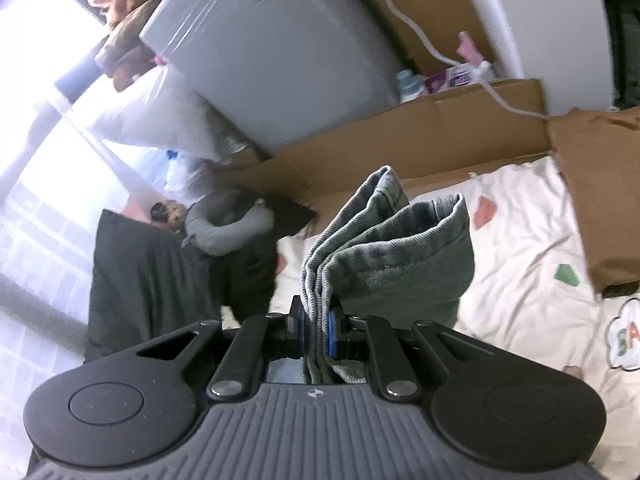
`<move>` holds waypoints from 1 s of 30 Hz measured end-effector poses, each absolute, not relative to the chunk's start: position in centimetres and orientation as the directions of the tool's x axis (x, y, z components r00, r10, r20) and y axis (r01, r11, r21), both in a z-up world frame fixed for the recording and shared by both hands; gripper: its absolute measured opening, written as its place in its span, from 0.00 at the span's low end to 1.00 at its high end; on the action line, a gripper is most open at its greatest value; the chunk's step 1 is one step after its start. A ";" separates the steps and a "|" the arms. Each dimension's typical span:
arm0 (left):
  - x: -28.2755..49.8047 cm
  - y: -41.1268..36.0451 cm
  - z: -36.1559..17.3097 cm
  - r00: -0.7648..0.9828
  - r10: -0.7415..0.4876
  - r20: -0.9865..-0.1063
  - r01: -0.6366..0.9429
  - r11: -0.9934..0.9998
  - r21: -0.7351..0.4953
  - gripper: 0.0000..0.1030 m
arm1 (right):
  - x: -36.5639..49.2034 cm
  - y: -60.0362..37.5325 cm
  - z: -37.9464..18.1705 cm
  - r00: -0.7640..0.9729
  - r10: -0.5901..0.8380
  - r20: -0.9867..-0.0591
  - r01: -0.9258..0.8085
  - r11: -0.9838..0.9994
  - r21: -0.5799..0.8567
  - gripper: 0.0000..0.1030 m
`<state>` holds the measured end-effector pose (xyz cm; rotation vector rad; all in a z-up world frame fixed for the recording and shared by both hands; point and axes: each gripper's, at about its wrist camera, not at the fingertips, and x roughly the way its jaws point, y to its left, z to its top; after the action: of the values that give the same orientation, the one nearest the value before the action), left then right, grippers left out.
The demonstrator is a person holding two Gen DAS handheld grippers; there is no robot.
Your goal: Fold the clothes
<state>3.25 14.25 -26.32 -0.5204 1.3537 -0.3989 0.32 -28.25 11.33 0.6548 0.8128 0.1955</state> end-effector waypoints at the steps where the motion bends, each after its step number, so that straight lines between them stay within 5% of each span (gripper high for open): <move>1: 2.9 14.9 -26.2 0.187 -0.554 -0.811 -0.036 0.822 -0.569 0.31 | 0.7 -27.5 11.4 0.678 0.412 -0.609 0.070 0.788 0.611 0.09; 30: -1.4 31.8 -27.7 0.358 -0.443 -0.822 -0.361 0.746 -0.559 0.31 | 14.0 -4.0 1.8 0.394 0.611 -0.687 -0.052 0.761 0.647 0.10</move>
<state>-1.35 31.82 -27.75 -0.7779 1.2397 -0.0605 14.04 -4.02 1.83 0.5918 1.0961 0.4523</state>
